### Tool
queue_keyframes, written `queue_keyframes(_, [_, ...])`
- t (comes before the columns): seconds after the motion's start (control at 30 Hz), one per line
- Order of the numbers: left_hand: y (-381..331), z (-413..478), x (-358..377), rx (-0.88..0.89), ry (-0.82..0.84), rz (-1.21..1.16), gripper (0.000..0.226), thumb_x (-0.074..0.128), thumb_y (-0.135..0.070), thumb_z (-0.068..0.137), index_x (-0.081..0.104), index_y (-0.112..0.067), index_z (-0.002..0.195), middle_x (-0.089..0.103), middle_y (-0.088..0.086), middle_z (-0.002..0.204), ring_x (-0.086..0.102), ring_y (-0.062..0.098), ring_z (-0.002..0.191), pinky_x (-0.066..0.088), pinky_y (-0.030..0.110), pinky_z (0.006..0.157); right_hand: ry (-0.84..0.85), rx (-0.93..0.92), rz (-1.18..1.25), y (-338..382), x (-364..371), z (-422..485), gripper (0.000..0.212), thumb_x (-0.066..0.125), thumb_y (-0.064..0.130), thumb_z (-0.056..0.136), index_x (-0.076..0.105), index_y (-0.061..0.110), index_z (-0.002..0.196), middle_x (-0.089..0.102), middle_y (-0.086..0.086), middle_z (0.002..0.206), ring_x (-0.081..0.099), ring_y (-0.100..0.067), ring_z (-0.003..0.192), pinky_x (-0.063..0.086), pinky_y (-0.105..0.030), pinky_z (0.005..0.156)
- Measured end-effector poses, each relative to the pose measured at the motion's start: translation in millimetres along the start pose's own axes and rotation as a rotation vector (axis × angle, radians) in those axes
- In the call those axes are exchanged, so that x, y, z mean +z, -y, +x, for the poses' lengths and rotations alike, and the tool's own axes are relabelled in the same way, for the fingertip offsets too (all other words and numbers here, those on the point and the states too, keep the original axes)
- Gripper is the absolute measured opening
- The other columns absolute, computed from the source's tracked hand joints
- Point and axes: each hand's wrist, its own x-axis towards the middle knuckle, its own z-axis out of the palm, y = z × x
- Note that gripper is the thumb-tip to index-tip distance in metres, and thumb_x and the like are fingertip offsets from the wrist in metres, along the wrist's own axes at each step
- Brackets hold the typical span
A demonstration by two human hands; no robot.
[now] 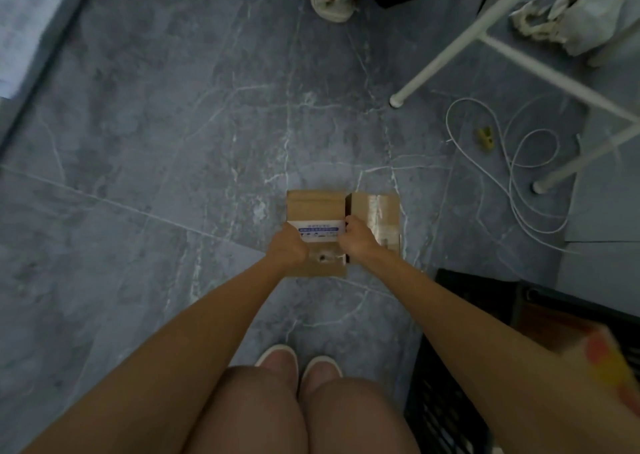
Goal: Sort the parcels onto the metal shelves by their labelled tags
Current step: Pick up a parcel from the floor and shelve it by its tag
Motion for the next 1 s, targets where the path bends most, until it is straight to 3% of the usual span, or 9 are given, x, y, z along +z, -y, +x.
queue_keyframes(0.17, [-6, -37, -15, 0.013, -0.145, -0.139, 0.034, 0.043, -0.012, 0.094, 0.041, 0.000, 0.126, 0.053, 0.021, 0.128, 0.053, 0.035, 0.116, 0.043, 0.038, 0.094, -0.011, 0.078, 0.371, 7, -8, -18, 0.029, 0.044, 0.002, 0.088, 0.062, 0.005, 0.110, 0.063, -0.018, 0.117, 0.060, -0.036, 0.108, 0.051, -0.047, 0.093])
queue_keyframes(0.27, [-22, -74, -37, 0.003, -0.205, -0.201, 0.031, 0.043, -0.014, 0.095, 0.045, -0.002, 0.123, 0.055, 0.019, 0.126, 0.055, 0.033, 0.113, 0.044, 0.039, 0.091, -0.036, 0.074, 0.581, 33, -35, -74, 0.034, 0.041, -0.007, 0.087, 0.066, 0.005, 0.106, 0.066, -0.012, 0.100, 0.064, -0.021, 0.080, 0.056, -0.024, 0.064])
queue_keyframes(0.37, [-48, -126, -74, 0.016, -0.278, -0.257, 0.029, 0.040, -0.014, 0.096, 0.046, -0.002, 0.122, 0.055, 0.018, 0.124, 0.055, 0.031, 0.110, 0.042, 0.035, 0.086, -0.049, 0.028, 0.717, 64, -67, -136, 0.039, 0.037, -0.013, 0.086, 0.063, -0.001, 0.113, 0.063, -0.003, 0.085, 0.056, -0.008, 0.066, 0.042, -0.008, 0.041])
queue_keyframes(0.43, [-68, -165, -103, 0.035, -0.322, -0.302, 0.026, 0.039, -0.012, 0.096, 0.048, -0.003, 0.118, 0.056, 0.018, 0.123, 0.055, 0.033, 0.110, 0.042, 0.035, 0.086, -0.062, 0.010, 0.810, 84, -89, -175, 0.042, 0.037, -0.015, 0.084, 0.061, -0.002, 0.114, 0.066, -0.008, 0.095, 0.061, -0.017, 0.079, 0.051, -0.012, 0.053])
queue_keyframes(0.53, [-100, -224, -146, 0.052, -0.378, -0.325, 0.026, 0.039, -0.007, 0.093, 0.053, -0.005, 0.115, 0.060, 0.016, 0.120, 0.057, 0.033, 0.107, 0.045, 0.037, 0.085, -0.083, -0.017, 0.925, 112, -121, -232, 0.045, 0.035, -0.017, 0.079, 0.064, 0.003, 0.108, 0.066, -0.018, 0.110, 0.064, -0.029, 0.096, 0.056, -0.037, 0.078])
queue_keyframes(0.67, [-135, -295, -203, 0.095, -0.453, -0.311, 0.027, 0.040, -0.007, 0.093, 0.060, -0.003, 0.111, 0.063, 0.016, 0.115, 0.060, 0.032, 0.101, 0.048, 0.037, 0.079, -0.080, -0.093, 1.011, 156, -163, -306, 0.048, 0.033, -0.020, 0.076, 0.063, 0.003, 0.106, 0.068, -0.014, 0.101, 0.066, -0.020, 0.083, 0.054, -0.022, 0.060])
queue_keyframes(0.83, [-172, -380, -263, 0.170, -0.559, -0.370, 0.027, 0.040, -0.004, 0.093, 0.065, 0.004, 0.101, 0.067, 0.018, 0.103, 0.050, 0.019, 0.078, 0.033, 0.024, 0.065, -0.163, -0.173, 0.996, 211, -212, -385, 0.044, 0.041, -0.015, 0.081, 0.065, 0.014, 0.104, 0.068, -0.004, 0.097, 0.063, -0.008, 0.078, 0.053, -0.020, 0.064])
queue_keyframes(0.9, [-184, -411, -281, 0.202, -0.601, -0.397, 0.026, 0.041, -0.008, 0.094, 0.064, 0.001, 0.101, 0.066, 0.015, 0.097, 0.052, 0.020, 0.079, 0.036, 0.025, 0.066, -0.168, -0.204, 0.981, 230, -230, -413, 0.048, 0.041, -0.014, 0.081, 0.063, 0.011, 0.115, 0.068, -0.006, 0.103, 0.064, -0.009, 0.082, 0.054, -0.025, 0.070])
queue_keyframes(1.0, [-199, -449, -308, 0.203, -0.667, -0.498, 0.021, 0.041, -0.011, 0.094, 0.061, -0.005, 0.095, 0.057, 0.003, 0.081, 0.051, 0.021, 0.080, 0.036, 0.026, 0.062, -0.185, -0.264, 0.984, 258, -246, -455, 0.048, 0.040, -0.015, 0.079, 0.066, 0.012, 0.110, 0.068, -0.010, 0.106, 0.065, -0.019, 0.091, 0.055, -0.036, 0.082])
